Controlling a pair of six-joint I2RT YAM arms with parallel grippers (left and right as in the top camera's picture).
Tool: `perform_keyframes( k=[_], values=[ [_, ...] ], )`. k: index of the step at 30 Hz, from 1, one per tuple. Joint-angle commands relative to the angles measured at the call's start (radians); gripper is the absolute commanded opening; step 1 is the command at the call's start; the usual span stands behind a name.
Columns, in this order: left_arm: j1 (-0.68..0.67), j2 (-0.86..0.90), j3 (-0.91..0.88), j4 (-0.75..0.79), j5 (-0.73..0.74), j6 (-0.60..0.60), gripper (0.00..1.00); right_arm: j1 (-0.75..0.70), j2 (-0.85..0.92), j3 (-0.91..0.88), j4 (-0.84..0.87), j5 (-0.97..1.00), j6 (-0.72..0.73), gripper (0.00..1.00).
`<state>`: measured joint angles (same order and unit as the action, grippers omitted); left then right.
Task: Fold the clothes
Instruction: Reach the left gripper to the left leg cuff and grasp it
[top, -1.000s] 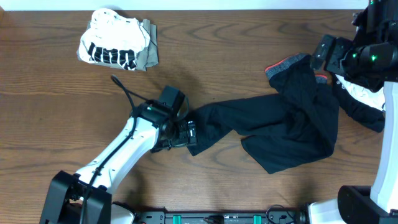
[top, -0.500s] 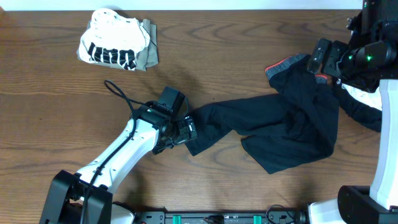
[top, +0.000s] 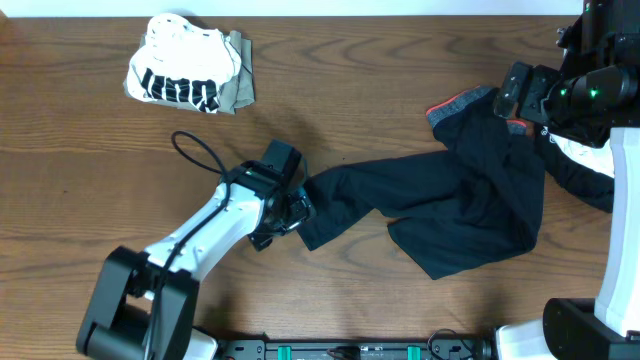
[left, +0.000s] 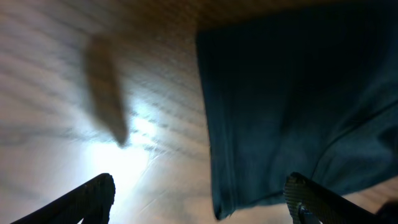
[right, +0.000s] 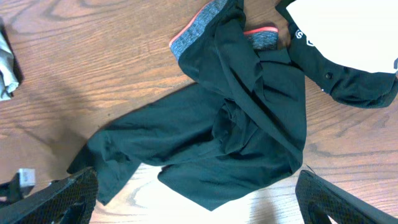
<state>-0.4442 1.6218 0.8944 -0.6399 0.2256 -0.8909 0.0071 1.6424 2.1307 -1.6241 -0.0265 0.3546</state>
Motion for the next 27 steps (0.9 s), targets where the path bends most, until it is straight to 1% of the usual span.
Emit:
perform_keyframes(
  k=[1, 9, 16, 22, 26, 27],
  values=[
    [0.000, 0.039, 0.002, 0.011, 0.022, -0.012, 0.89, 0.007, -0.006, -0.006, 0.005, 0.000, -0.016, 0.99],
    [0.000, 0.072, 0.002, 0.045, 0.021, -0.013, 0.88, 0.007, -0.006, -0.006, 0.009, 0.000, -0.019, 0.99],
    [0.000, 0.134, 0.002, 0.055, 0.020, -0.028, 0.79, 0.007, -0.006, -0.006, 0.008, 0.000, -0.020, 0.99],
    [0.000, 0.151, 0.002, 0.054, 0.020, -0.027, 0.50, 0.007, -0.006, -0.006, 0.008, 0.000, -0.019, 0.99],
    [0.000, 0.151, 0.002, 0.050, 0.018, -0.027, 0.23, 0.007, -0.006, -0.006, 0.008, 0.000, -0.019, 0.99],
    [0.000, 0.151, 0.002, 0.050, 0.016, -0.026, 0.19, 0.007, -0.006, -0.006, 0.008, 0.000, -0.019, 0.99]
  ],
)
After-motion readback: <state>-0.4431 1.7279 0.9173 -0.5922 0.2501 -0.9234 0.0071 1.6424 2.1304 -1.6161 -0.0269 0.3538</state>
